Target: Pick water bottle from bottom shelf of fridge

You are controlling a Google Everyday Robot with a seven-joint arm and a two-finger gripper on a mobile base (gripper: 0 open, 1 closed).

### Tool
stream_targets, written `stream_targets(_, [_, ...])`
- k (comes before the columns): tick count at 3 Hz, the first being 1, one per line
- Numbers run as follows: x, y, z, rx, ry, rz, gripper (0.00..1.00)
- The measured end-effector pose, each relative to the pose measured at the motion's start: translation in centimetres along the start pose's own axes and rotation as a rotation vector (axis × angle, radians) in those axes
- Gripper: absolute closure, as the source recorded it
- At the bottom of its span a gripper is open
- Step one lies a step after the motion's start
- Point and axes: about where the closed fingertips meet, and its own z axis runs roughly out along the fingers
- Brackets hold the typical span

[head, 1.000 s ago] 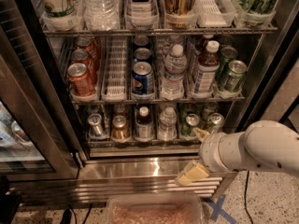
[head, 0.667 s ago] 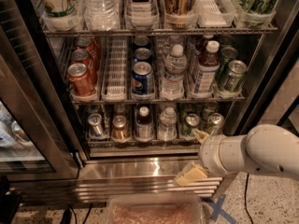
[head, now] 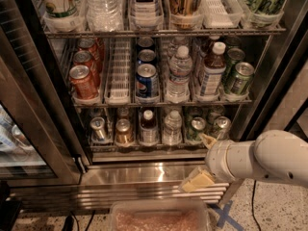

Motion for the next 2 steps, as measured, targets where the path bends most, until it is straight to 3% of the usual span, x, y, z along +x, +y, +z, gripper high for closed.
stream_targets(2, [1.6,-1.3,2.5,0.054,-0.057,0.042,0.0])
